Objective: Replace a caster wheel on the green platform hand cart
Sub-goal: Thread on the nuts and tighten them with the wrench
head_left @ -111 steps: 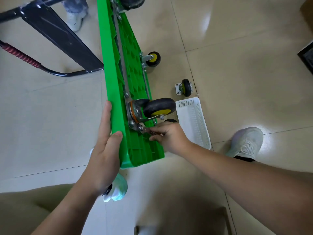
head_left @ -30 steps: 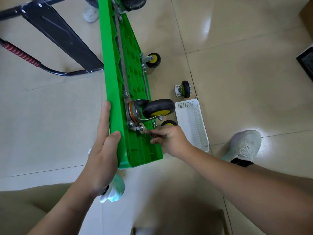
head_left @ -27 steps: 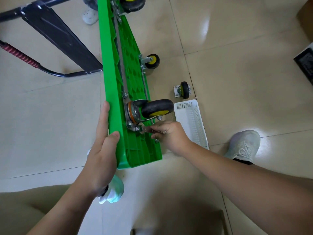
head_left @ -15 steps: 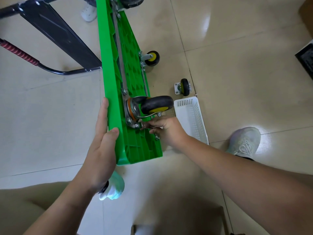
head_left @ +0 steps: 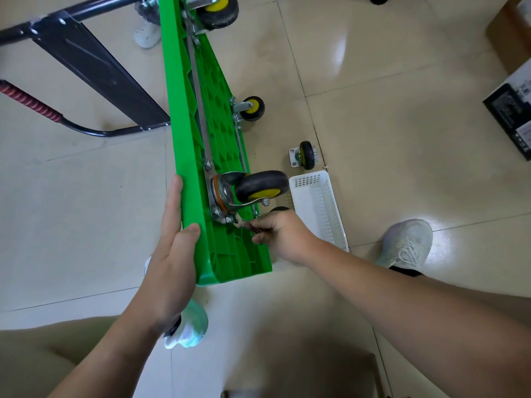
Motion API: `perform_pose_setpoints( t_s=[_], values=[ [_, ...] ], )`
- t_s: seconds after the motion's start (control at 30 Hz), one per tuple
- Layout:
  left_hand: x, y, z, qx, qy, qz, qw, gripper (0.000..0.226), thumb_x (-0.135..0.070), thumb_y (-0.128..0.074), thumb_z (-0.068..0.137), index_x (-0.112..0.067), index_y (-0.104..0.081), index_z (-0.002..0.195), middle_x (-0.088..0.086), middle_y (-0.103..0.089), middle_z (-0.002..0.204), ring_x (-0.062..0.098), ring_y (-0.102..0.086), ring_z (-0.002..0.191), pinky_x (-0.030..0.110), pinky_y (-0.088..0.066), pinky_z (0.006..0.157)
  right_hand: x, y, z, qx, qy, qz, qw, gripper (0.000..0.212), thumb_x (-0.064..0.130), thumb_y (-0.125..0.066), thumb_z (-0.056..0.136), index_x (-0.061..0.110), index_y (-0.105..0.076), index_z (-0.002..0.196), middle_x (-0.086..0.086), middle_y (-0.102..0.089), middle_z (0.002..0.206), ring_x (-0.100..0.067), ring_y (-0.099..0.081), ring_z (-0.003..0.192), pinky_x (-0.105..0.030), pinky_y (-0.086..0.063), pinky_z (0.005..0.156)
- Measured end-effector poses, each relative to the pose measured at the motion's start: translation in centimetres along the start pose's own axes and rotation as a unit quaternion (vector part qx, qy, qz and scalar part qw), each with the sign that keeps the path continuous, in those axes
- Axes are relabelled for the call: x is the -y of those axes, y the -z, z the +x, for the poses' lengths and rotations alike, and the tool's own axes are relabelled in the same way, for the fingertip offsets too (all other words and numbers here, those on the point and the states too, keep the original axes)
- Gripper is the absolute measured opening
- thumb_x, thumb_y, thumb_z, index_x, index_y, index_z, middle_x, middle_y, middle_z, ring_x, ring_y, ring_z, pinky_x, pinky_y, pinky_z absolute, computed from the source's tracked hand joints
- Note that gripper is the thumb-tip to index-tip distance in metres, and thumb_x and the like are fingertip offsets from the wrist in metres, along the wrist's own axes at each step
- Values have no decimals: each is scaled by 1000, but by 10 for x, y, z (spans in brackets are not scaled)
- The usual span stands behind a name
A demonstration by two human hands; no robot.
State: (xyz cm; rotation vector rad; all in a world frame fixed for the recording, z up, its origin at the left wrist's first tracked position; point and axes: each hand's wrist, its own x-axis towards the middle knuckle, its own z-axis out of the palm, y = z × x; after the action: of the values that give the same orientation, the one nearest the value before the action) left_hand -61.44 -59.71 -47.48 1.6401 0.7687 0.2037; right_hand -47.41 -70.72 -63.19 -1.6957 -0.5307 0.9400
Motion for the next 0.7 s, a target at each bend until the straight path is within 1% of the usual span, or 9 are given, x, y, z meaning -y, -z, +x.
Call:
perform_pose_setpoints(
  t_s=[0.1, 0.2, 0.23, 0.33, 0.4, 0.43, 0.57, 0.63, 0.7],
  values=[
    [0, -1, 0, 1, -3, 2, 1000, 65, -45, -42, 82, -80, -27, 135, -35, -31, 158, 5, -33, 149, 48, -28, 123, 7, 1, -2, 5, -18, -12, 1000, 19, -10, -62, 91, -12, -70, 108, -4, -69, 88, -14, -60, 77, -23, -53, 71],
    [-2, -2, -1, -2, -6, 6, 1000, 63, -43, -41, 84, -81, -28, 133, -34, -29, 159, 4, -32, 150, 47, -27, 124, 8, 1, -11, 50, -32, -61, 996, 25, 5, -66, 91, 9, -73, 115, 10, -66, 90, -3, -58, 83, -16, -48, 81],
    [-3, -3, -1, -4, -6, 8, 1000, 63, -42, -41, 86, -82, -28, 132, -34, -29, 160, 4, -32, 150, 47, -27, 124, 9, 0, -13, 47, -27, -74, 996, 26, 5, -66, 91, 9, -73, 116, 10, -66, 90, -2, -58, 83, -15, -48, 82],
    [-5, -5, -2, -13, 4, 15, 1000, 64, -35, -36, 89, -84, -29, 129, -38, -29, 157, 4, -34, 148, 46, -30, 123, 10, -8, -21, 14, -58, -73, 996, 26, -8, -64, 90, -6, -69, 116, 1, -66, 95, -7, -59, 78, -13, -50, 75],
    [-6, -6, -3, -13, 12, 15, 1000, 64, -34, -35, 89, -84, -29, 128, -39, -31, 156, 5, -37, 147, 47, -32, 121, 11, -10, -31, 23, -61, -98, 993, 31, -4, -69, 88, -1, -69, 119, 4, -65, 101, -5, -58, 85, -9, -44, 80],
    [-7, -5, -3, -13, 13, 14, 1000, 64, -34, -35, 89, -84, -29, 128, -39, -32, 155, 5, -38, 147, 47, -33, 121, 11, -11, -33, 30, -72, -74, 994, 33, -1, -70, 88, 3, -69, 121, 6, -64, 102, -3, -57, 86, -9, -42, 80],
    [-6, -2, -1, -9, 12, 17, 1000, 64, -37, -36, 88, -84, -27, 131, -40, -32, 154, 8, -38, 147, 50, -34, 119, 23, -11, -34, 28, -118, -36, 992, 33, 5, -73, 88, 10, -71, 120, 7, -66, 98, -8, -58, 94, -13, -40, 87],
    [-5, -2, 0, -4, 12, 21, 1000, 64, -38, -35, 89, -83, -26, 132, -44, -32, 152, 6, -38, 147, 49, -34, 120, 29, -11, -34, 24, -145, -14, 989, 31, 4, -74, 87, 10, -73, 118, 5, -67, 96, -11, -58, 94, -13, -40, 85],
    [-5, -1, -1, -3, 10, 22, 1000, 64, -37, -35, 90, -83, -25, 133, -47, -32, 150, 4, -37, 147, 48, -33, 121, 34, -11, -36, 20, -151, -26, 988, 32, 7, -74, 88, 13, -72, 119, 5, -67, 97, -13, -60, 96, -14, -41, 85]
  ],
)
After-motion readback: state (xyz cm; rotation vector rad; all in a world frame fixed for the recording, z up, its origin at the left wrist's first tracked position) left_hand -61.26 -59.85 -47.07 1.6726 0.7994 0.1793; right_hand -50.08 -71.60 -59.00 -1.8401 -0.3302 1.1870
